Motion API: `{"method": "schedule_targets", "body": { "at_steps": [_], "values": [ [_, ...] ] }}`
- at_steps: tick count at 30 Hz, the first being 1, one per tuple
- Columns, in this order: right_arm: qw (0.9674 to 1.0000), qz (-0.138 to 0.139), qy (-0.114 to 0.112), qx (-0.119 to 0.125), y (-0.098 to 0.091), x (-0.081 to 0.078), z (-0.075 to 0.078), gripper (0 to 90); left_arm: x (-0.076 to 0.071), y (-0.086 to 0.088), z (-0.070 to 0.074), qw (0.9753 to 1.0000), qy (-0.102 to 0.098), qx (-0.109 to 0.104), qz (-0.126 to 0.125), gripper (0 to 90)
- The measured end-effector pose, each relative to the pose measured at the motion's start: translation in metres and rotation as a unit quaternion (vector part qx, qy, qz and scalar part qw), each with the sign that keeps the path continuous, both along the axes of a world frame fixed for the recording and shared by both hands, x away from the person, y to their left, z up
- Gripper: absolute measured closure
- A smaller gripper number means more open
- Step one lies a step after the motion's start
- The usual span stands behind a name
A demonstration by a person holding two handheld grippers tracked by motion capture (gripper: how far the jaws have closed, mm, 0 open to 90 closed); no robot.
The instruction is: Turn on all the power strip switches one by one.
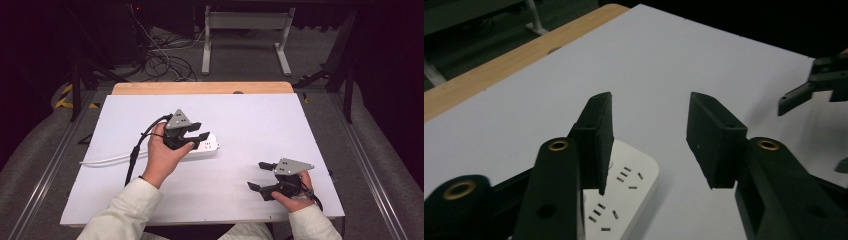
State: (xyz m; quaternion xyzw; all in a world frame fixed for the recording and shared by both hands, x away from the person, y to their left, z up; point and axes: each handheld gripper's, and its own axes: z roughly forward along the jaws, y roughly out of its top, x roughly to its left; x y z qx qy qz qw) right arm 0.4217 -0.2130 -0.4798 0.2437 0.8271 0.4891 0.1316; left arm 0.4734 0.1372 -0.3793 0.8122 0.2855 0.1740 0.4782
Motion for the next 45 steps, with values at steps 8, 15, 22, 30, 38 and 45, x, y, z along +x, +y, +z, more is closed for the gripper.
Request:
{"method": "schedule_targets", "body": {
  "at_steps": [8, 15, 22, 30, 38, 45],
  "values": [
    [1.0000, -0.004, -0.001, 0.002, 0.001, 0.000, 0.000, 18.7, -0.025, 0.028, 0.012, 0.9995, -0.020, -0.020, -0.010, 39.1],
    [1.0000, -0.006, 0.001, 0.004, 0.000, 0.000, 0.001, 17.3, -0.044, 0.054, 0.003, 0.9984, -0.039, -0.040, -0.013, 28.6],
    [0.9999, -0.009, -0.001, 0.007, 0.000, -0.001, 0.001, 15.5, -0.057, 0.079, -0.015, 0.9982, -0.044, -0.041, -0.008, 24.3],
    [0.9999, -0.009, -0.001, 0.007, -0.001, -0.001, 0.001, 13.7, -0.069, 0.109, -0.043, 0.9971, -0.023, -0.072, -0.005, 22.6],
    [1.0000, -0.008, -0.002, 0.003, -0.001, -0.001, 0.001, 12.2, -0.083, 0.134, -0.074, 0.9984, -0.018, -0.053, 0.010, 20.0],
    [0.9999, -0.010, -0.002, -0.003, -0.003, -0.001, 0.000, 10.9, -0.092, 0.150, -0.096, 0.9988, -0.018, -0.039, 0.024, 18.8]
  ]
}}
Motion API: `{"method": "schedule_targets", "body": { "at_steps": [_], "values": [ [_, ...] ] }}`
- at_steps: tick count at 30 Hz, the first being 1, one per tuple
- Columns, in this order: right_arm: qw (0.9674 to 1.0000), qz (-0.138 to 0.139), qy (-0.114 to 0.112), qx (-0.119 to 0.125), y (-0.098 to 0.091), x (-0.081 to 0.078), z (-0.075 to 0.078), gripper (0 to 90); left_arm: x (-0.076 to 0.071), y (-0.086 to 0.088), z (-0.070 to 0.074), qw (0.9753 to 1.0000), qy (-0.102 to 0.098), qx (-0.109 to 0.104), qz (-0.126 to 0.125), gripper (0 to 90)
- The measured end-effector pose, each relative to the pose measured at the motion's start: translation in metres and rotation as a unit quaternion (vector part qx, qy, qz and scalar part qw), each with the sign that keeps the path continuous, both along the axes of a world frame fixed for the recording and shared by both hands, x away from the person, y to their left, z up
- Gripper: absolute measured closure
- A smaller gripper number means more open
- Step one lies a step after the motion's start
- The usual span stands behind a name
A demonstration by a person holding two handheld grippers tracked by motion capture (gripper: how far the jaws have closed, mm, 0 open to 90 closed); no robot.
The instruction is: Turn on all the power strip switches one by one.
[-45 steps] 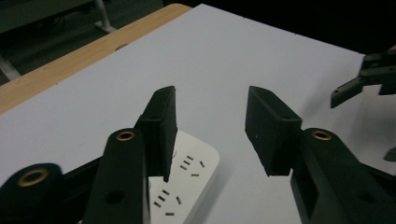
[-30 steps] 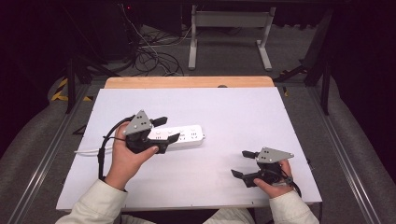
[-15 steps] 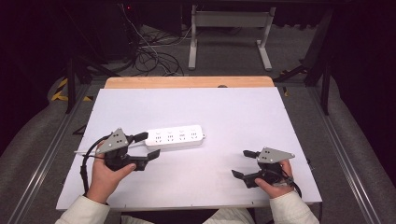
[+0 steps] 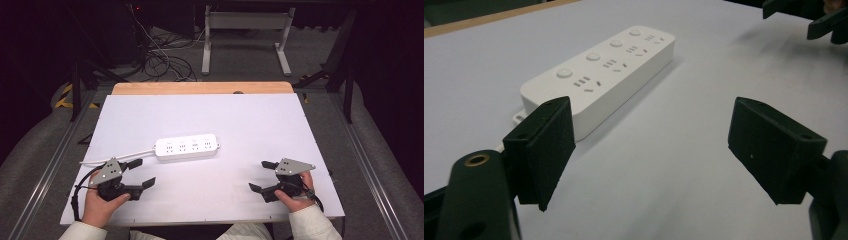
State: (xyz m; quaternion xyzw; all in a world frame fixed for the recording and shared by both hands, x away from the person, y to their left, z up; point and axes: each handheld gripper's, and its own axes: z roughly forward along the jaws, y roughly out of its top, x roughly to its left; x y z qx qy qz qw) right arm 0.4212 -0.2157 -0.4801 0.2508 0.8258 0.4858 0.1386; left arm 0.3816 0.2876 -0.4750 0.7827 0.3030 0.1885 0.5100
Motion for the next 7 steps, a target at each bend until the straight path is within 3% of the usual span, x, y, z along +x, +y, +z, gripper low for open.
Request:
{"method": "schedule_targets", "body": {
  "at_steps": [2, 5, 7],
  "values": [
    [1.0000, -0.001, 0.001, -0.001, -0.0004, 0.0001, -0.0002, 10.9, -0.0019, 0.0017, -0.0031, 0.9999, 0.006, 0.008, 0.008, 18.6],
    [1.0000, -0.001, 0.002, -0.002, -0.0005, 0.0011, -0.0011, 10.9, -0.0014, 0.0026, -0.0059, 0.9990, 0.037, -0.019, 0.016, 18.4],
    [1.0000, -0.002, 0.003, -0.003, -0.0007, 0.0014, -0.0012, 10.9, -0.0002, 0.0034, -0.0061, 0.9987, 0.041, -0.024, 0.019, 17.2]
  ]
}}
